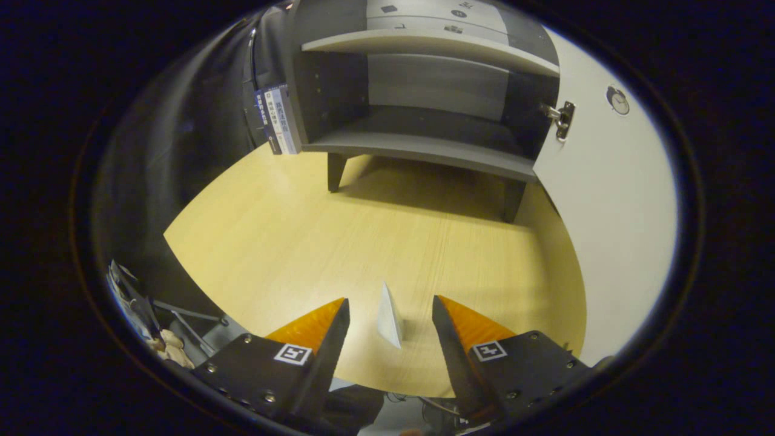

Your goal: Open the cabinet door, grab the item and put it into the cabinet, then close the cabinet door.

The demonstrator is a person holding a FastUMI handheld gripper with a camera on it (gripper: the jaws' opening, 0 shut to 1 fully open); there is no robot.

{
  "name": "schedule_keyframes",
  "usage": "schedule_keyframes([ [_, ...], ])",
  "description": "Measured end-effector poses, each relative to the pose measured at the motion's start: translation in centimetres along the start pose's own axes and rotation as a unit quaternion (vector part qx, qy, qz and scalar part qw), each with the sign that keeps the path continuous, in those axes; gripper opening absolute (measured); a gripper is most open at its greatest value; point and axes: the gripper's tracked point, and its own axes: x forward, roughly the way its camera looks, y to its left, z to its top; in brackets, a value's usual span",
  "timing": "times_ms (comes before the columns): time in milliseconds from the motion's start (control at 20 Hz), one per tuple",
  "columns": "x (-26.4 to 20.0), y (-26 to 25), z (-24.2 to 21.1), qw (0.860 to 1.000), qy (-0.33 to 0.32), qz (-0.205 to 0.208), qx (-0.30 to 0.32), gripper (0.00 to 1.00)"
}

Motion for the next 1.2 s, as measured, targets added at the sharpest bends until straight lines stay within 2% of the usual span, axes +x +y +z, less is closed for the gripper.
schedule_keyframes([
  [200, 1.7, 0.4, -2.2, 0.999, 0.031, -0.002, -0.012, 0.79],
  [300, 2.4, 0.7, -3.0, 0.999, 0.047, -0.001, -0.013, 0.47],
  [400, 1.8, 0.0, -2.5, 0.999, 0.045, -0.023, -0.008, 0.46],
  [450, 2.5, -0.4, -2.8, 0.998, 0.050, -0.031, 0.000, 0.22],
  [550, 2.3, -0.1, -2.7, 0.998, 0.054, -0.030, 0.011, 0.22],
  [600, 2.8, -0.2, -2.6, 0.998, 0.057, -0.028, 0.015, 0.13],
  [900, 1.6, -0.3, -0.3, 0.998, 0.052, -0.024, 0.026, 0.13],
  [1050, -0.6, -0.1, 3.4, 0.998, 0.034, -0.016, 0.041, 0.13],
  [1200, -3.7, 0.2, 9.1, 0.999, -0.011, -0.003, 0.045, 0.13],
])
